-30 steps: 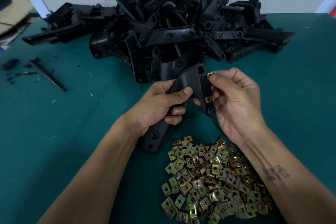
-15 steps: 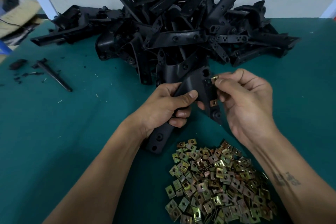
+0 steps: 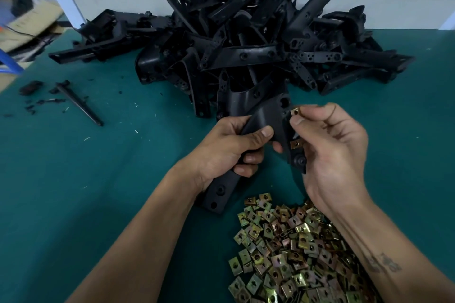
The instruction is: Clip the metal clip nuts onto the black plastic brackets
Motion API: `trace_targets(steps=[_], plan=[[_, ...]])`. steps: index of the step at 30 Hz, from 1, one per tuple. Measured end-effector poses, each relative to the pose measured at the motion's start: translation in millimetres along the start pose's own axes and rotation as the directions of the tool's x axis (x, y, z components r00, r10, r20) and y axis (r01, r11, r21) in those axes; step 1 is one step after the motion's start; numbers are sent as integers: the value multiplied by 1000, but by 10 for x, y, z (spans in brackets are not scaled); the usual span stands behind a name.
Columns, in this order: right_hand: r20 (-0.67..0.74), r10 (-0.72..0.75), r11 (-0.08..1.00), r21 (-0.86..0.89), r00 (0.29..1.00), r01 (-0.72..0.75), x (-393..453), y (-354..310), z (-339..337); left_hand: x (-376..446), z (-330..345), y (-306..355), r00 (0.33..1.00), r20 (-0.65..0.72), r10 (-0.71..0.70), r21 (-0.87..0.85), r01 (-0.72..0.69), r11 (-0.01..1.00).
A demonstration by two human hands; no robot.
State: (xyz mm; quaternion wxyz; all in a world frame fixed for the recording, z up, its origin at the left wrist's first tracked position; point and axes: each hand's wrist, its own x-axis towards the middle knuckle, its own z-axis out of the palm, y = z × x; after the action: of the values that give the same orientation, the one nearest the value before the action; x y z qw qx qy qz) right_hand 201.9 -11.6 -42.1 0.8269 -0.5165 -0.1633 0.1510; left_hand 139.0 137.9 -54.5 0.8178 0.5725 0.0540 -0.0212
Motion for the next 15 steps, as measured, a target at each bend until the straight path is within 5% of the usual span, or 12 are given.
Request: trace_targets(steps=[8, 15], plan=[[76, -31, 984, -173, 997, 44, -14, 44, 9, -21, -21, 9, 1000, -21, 18, -25, -19, 1000], [83, 77, 997, -7, 994, -76, -5, 14, -5, -36, -36, 9, 999, 32, 26, -27, -25, 999]])
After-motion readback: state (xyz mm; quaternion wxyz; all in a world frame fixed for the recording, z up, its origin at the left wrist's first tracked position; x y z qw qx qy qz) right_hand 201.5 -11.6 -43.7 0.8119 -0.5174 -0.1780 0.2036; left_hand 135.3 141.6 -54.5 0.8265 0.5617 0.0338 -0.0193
